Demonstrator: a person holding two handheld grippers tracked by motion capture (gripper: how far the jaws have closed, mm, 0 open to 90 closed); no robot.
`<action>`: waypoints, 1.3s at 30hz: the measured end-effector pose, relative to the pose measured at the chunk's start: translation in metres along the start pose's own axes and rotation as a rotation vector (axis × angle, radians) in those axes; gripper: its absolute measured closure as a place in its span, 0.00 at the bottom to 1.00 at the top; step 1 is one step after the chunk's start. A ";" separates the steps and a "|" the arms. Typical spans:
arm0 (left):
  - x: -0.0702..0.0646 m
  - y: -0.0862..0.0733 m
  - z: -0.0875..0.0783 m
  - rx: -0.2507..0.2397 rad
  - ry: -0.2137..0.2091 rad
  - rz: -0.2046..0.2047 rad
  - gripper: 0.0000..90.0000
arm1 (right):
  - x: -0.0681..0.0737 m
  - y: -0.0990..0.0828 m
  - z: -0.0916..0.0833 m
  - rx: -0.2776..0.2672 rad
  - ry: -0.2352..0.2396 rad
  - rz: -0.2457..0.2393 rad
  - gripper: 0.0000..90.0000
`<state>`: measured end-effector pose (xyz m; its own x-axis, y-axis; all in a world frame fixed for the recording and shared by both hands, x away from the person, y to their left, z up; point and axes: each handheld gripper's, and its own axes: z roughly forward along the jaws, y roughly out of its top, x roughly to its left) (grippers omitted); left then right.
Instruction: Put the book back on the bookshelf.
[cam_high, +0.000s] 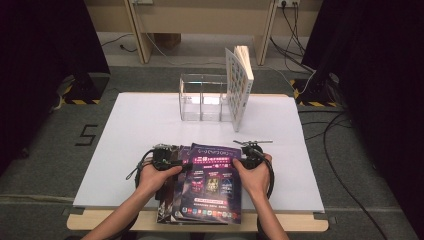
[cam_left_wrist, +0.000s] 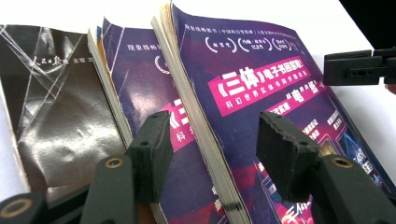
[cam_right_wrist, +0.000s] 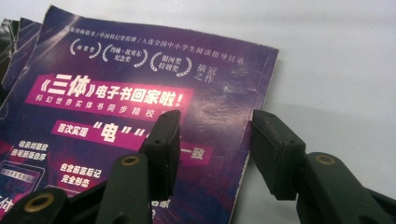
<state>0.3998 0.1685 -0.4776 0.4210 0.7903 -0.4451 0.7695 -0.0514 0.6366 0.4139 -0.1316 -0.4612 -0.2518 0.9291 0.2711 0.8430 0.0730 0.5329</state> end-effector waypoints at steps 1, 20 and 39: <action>0.000 0.000 0.000 0.000 0.001 -0.001 0.49 | 0.000 0.000 0.000 0.002 -0.002 -0.003 0.59; -0.010 0.001 0.010 0.015 -0.029 -0.037 0.50 | -0.005 -0.001 0.006 0.005 0.011 0.039 0.56; -0.042 -0.007 0.004 0.047 -0.227 -0.130 0.69 | -0.007 -0.003 0.008 -0.008 0.030 0.069 0.54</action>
<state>0.3782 0.1337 -0.4660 0.4099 0.6352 -0.6546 0.8433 0.0096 0.5374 0.4166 -0.1352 -0.4713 -0.2077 0.9204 0.3314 0.8551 0.0063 0.5184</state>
